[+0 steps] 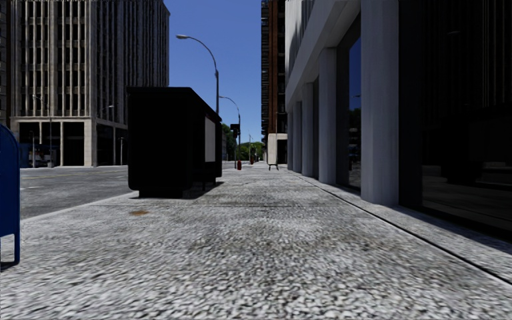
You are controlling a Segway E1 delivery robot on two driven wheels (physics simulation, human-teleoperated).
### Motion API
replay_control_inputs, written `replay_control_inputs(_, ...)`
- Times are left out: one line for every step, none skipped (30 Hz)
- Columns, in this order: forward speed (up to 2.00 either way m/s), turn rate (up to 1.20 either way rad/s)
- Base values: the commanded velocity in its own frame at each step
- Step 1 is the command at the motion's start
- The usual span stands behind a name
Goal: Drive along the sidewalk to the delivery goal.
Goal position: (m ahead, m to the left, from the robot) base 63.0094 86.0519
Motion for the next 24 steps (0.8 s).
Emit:
replay_control_inputs(1.67, -0.02)
replay_control_inputs(1.67, -0.02)
replay_control_inputs(1.67, -0.02)
replay_control_inputs(1.67, -0.02)
replay_control_inputs(1.67, -0.02)
replay_control_inputs(1.67, -0.02)
replay_control_inputs(1.67, -0.02)
replay_control_inputs(1.67, -0.02)
replay_control_inputs(1.67, -0.02)
replay_control_inputs(1.67, -0.02)
replay_control_inputs(1.67, -0.02)
replay_control_inputs(1.67, -0.02)
replay_control_inputs(1.67, -0.02)
replay_control_inputs(1.67, -0.1)
replay_control_inputs(1.67, -0.35)
replay_control_inputs(1.67, -0.52)
replay_control_inputs(1.67, -0.57)
replay_control_inputs(1.67, -0.57)
replay_control_inputs(1.67, -0.59)
replay_control_inputs(1.67, -0.58)
replay_control_inputs(1.67, -0.3)
replay_control_inputs(1.67, -0.1)
replay_control_inputs(1.67, -0.04)
replay_control_inputs(1.67, -0.03)
